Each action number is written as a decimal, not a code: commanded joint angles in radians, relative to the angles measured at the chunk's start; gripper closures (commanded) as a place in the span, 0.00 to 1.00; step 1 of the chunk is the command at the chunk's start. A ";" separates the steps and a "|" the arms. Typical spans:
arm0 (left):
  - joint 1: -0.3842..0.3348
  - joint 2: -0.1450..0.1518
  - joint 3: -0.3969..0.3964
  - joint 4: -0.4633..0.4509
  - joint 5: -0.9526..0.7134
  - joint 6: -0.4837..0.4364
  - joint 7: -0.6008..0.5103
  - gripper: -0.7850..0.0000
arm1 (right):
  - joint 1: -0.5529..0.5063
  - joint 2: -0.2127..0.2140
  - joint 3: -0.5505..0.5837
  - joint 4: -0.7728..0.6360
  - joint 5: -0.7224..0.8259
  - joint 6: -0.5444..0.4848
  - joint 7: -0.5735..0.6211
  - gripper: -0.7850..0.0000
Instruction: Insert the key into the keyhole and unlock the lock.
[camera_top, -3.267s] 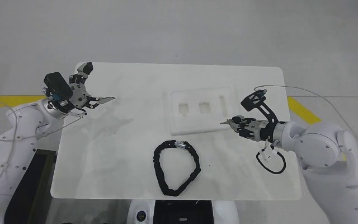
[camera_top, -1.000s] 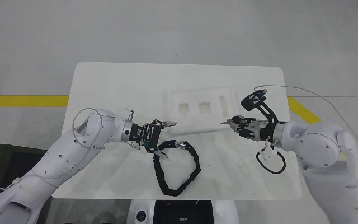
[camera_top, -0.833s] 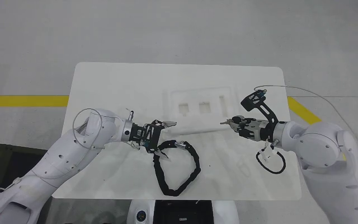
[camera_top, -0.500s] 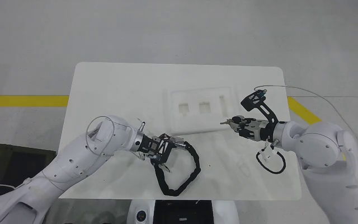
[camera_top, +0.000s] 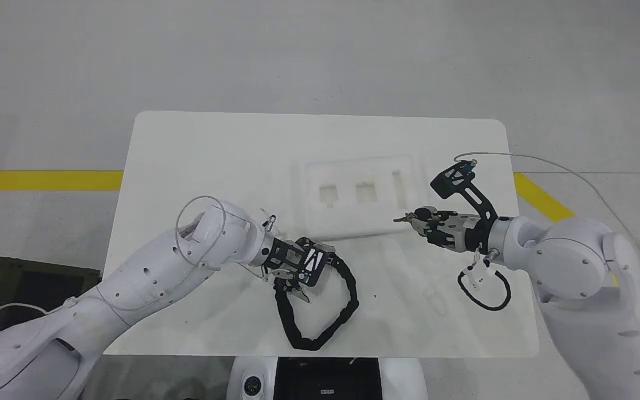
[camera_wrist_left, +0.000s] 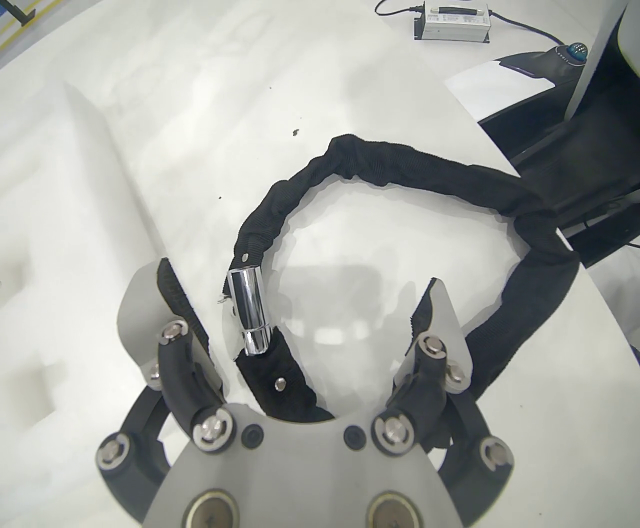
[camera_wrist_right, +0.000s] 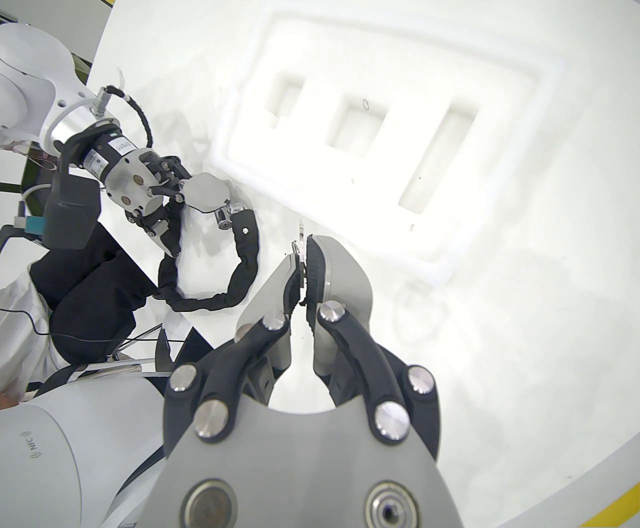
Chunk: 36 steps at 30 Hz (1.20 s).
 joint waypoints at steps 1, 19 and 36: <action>-0.012 -0.001 0.017 0.013 -0.051 0.000 -0.042 0.00 | 0.000 0.000 0.000 0.000 0.000 0.000 0.000 1.00; -0.031 0.027 0.009 -0.011 -0.248 0.000 -0.277 0.08 | 0.000 0.000 0.000 0.000 0.000 0.000 0.000 1.00; -0.026 0.013 -0.018 -0.075 -0.296 0.002 -0.476 0.34 | 0.000 0.000 0.000 0.000 0.000 0.000 0.000 1.00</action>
